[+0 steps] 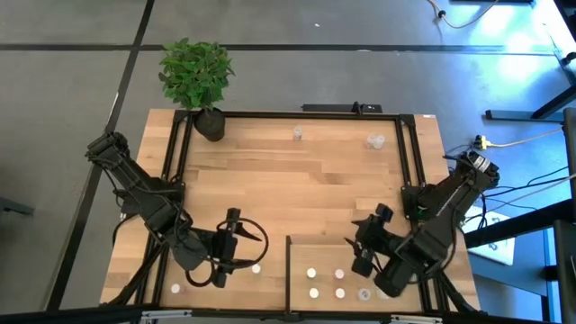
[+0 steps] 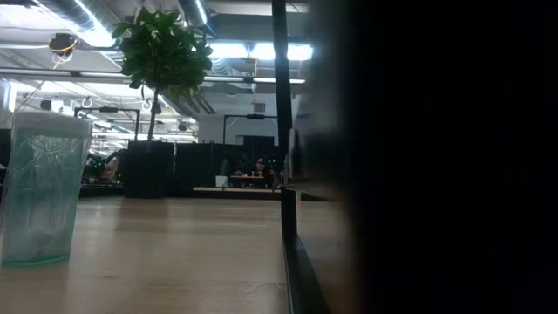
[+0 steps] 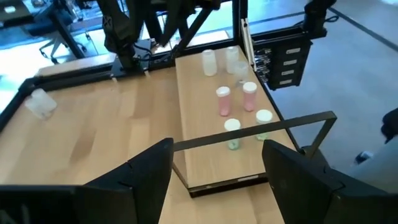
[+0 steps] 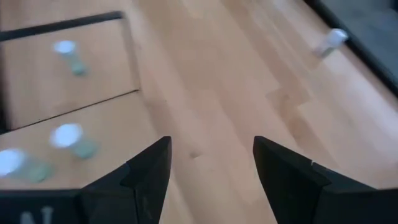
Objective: Pick and place medicine bottles onto shelf by color
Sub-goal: Put the green pill bottle on the shelf aligned with the other green pill bottles
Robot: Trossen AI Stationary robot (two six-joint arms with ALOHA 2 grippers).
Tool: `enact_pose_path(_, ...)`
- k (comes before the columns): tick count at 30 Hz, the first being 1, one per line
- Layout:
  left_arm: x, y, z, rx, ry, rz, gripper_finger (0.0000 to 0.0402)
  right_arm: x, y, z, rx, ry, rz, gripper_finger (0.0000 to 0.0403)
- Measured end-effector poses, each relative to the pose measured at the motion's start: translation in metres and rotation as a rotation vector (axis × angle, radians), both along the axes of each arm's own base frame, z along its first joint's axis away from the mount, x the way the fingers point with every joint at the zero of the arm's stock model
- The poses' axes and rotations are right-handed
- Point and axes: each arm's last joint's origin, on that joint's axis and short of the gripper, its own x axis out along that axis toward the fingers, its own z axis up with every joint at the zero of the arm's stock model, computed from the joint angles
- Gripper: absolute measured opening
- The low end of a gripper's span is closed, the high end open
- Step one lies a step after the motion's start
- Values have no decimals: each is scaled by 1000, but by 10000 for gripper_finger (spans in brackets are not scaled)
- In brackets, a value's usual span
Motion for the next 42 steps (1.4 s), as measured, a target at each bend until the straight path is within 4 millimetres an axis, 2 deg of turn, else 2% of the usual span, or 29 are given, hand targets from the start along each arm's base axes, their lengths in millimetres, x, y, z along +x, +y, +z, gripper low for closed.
enact_pose_path(7, 7, 12, -3, -39, 30, 83, 240, 15, -52, 15, -34, 101, -138, 229)
enact_pose_path(10, 6, 20, -11, -56, 111, 141, 240, 23, -74, 22, -1, 131, -144, 229)
enact_pose_path(14, -3, 26, -23, -94, 276, 178, 240, 37, -88, 24, 46, 169, -89, 229)
enact_pose_path(17, -11, 21, -28, -126, 345, 159, 240, 45, -92, 24, 89, 166, -41, 229)
enact_pose_path(21, -18, 3, -36, -97, 381, 97, 240, 51, -90, 26, 87, 143, 16, 229)
enact_pose_path(27, -21, -29, -65, -15, 448, 35, 240, 52, -86, 27, 73, 137, 62, 229)
enact_pose_path(33, -8, -54, -98, 24, 466, 24, 240, 51, -84, 27, 81, 132, 60, 229)
enact_pose_path(37, 3, -59, -115, 29, 471, 44, 240, 51, -84, 27, 83, 132, 58, 229)
enact_pose_path(42, 16, -59, -127, 17, 465, 72, 240, 51, -84, 27, 82, 132, 58, 229)
